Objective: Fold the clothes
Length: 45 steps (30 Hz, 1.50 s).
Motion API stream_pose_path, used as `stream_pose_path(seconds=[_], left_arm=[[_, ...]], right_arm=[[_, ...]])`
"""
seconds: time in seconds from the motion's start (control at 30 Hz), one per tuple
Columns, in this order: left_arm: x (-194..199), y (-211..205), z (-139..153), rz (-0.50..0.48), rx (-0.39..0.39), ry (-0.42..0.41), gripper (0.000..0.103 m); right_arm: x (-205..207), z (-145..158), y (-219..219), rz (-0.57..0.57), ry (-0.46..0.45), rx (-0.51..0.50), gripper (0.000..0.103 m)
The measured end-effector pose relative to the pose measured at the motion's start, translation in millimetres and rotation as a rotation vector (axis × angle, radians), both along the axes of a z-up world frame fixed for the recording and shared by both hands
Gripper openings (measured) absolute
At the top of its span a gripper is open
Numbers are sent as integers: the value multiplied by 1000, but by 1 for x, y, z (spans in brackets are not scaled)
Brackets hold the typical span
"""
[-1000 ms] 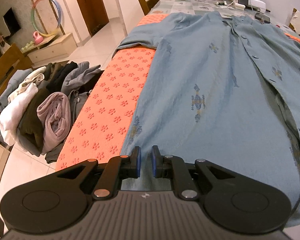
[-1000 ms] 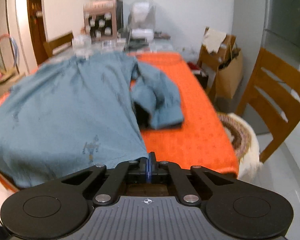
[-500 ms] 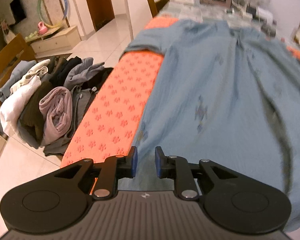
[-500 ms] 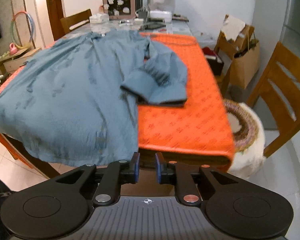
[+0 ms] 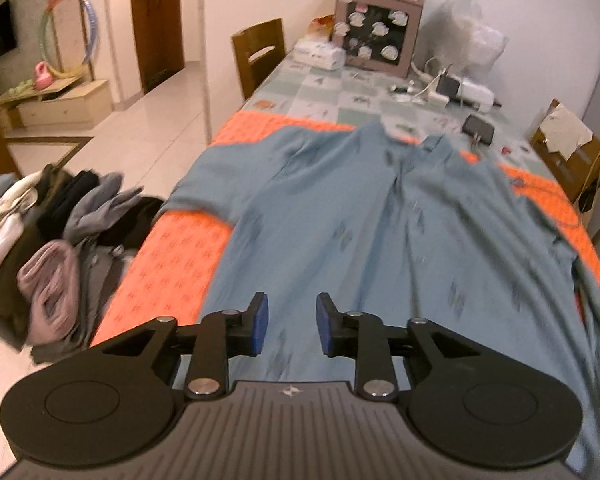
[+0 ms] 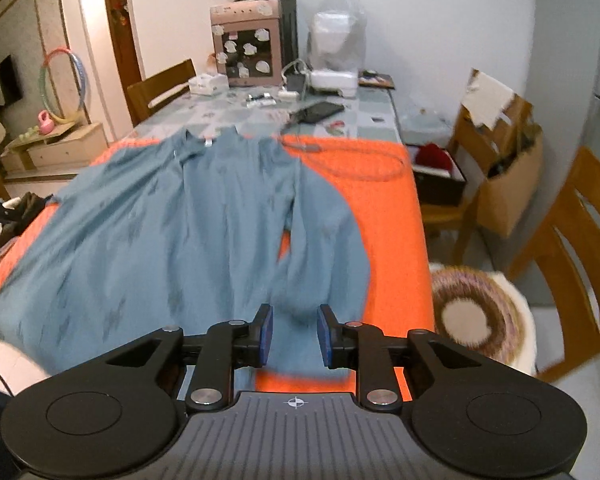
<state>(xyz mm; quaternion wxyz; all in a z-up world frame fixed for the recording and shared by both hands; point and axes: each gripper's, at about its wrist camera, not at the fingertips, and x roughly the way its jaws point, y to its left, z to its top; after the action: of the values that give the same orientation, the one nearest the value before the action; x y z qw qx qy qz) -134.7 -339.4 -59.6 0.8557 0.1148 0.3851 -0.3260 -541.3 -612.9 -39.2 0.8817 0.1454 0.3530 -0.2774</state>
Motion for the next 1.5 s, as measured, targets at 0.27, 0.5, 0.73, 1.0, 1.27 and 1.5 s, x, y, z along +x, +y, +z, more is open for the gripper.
stream_pose_path(seconds=[0.27, 0.5, 0.73, 1.0, 1.27, 1.5], left_arm=[[65, -101, -7, -111, -47, 43, 33], [119, -189, -30, -213, -51, 64, 35], [157, -272, -61, -324, -44, 89, 40], [182, -361, -79, -468, -124, 188, 47], [190, -429, -112, -547, -113, 286, 49], [191, -433, -111, -568, -187, 305, 4]], right_arm=[[100, 22, -93, 63, 23, -5, 34], [196, 14, -160, 132, 37, 9, 41], [285, -27, -209, 210, 66, 44, 45], [353, -77, -251, 279, 95, 139, 52], [386, -111, -275, 341, 130, 212, 52], [389, -123, -282, 358, 126, 269, 6]])
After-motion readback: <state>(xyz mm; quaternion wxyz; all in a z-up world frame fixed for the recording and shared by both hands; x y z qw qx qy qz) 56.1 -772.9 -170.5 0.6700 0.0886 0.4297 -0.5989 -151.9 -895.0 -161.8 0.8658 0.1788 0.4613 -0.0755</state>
